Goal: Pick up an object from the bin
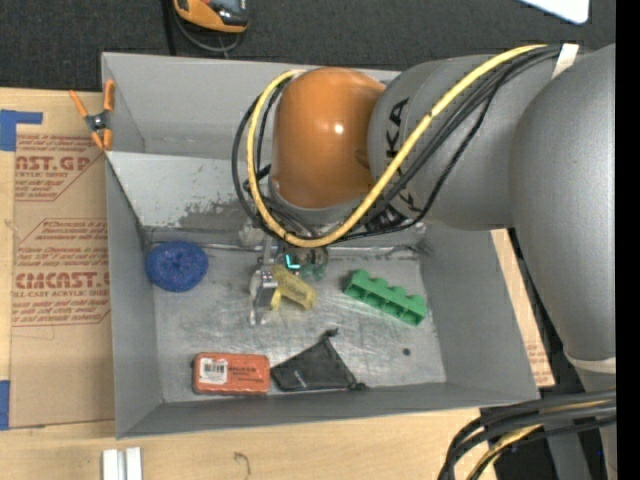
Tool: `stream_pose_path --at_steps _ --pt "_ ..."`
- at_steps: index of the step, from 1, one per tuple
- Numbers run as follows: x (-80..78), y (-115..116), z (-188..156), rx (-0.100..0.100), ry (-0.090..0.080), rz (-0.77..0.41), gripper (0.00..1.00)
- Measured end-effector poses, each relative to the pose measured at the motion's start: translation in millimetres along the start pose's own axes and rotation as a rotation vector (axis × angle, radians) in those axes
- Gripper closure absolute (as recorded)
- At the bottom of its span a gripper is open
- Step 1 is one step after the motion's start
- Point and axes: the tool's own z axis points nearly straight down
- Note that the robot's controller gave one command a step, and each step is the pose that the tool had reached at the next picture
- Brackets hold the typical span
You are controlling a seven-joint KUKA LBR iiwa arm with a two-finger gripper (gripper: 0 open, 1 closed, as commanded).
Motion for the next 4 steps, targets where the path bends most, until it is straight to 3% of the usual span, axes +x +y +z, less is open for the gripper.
stream_pose_path --at_steps 1,2,3,4 --pt "-1.9 -0.6 -4.4 -0.001 -0.007 0.001 0.00" --pt "-4.6 -39.6 28.4 -0.002 -0.011 0.000 0.00" --pt "-13.0 -73.3 44.6 0.001 -0.007 -0.182 0.00" --pt "-32.0 -101.0 90.9 -0.002 0.019 0.157 1.00"
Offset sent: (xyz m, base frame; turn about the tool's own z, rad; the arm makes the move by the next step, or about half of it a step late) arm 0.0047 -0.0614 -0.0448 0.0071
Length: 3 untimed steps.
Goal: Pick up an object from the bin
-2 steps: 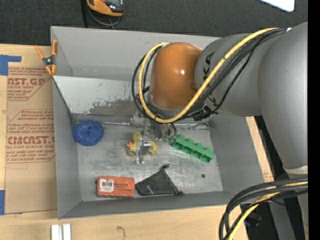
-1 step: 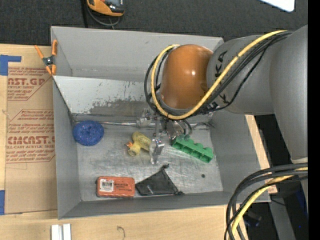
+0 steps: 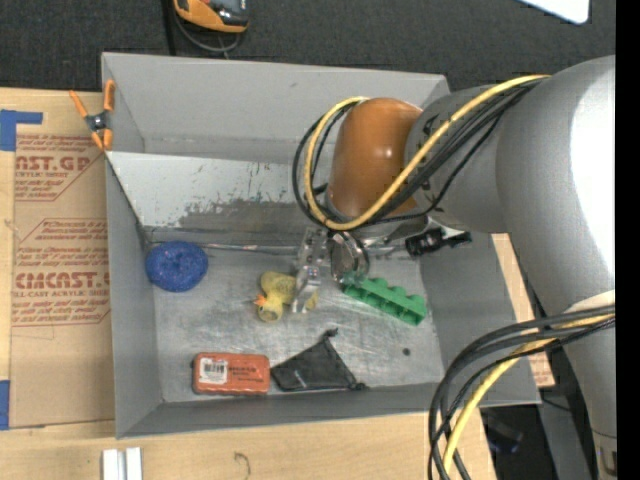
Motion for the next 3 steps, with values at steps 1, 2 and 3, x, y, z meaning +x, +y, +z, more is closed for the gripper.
stream_pose_path --at_steps 1,2,3 --pt "0.1 0.1 0.3 0.000 -0.002 -0.001 1.00" --pt "18.1 -13.9 -43.2 -0.001 -0.026 -0.011 1.00" --pt "18.1 -14.0 -43.2 -0.001 -0.026 -0.011 1.00"
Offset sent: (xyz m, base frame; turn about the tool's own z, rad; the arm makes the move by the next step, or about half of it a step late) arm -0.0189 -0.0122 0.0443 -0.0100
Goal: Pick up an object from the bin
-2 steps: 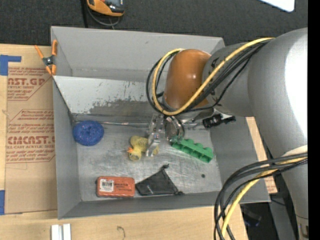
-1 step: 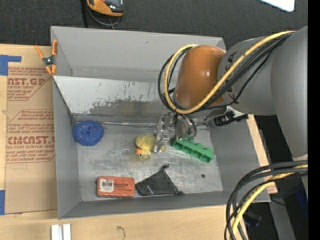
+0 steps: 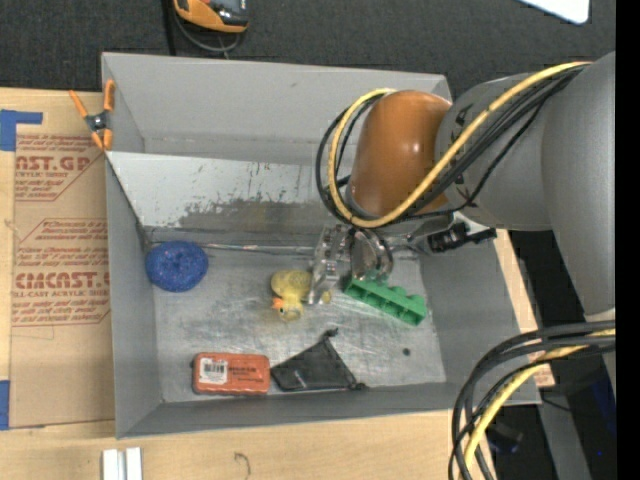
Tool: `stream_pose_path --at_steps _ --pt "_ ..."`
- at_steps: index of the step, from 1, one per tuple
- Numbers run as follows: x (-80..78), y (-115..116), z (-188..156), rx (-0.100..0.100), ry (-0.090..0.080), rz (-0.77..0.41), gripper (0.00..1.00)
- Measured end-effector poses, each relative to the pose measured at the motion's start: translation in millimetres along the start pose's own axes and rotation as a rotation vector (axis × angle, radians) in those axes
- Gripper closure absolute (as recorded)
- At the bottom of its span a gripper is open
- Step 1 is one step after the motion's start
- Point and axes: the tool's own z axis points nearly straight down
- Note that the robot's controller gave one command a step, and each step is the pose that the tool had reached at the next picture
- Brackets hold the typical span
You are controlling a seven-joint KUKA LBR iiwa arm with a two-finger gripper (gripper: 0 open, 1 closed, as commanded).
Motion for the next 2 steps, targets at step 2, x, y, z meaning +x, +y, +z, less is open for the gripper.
stream_pose_path --at_steps 2 --pt "6.8 11.1 -79.0 0.000 -0.001 -0.024 1.00"
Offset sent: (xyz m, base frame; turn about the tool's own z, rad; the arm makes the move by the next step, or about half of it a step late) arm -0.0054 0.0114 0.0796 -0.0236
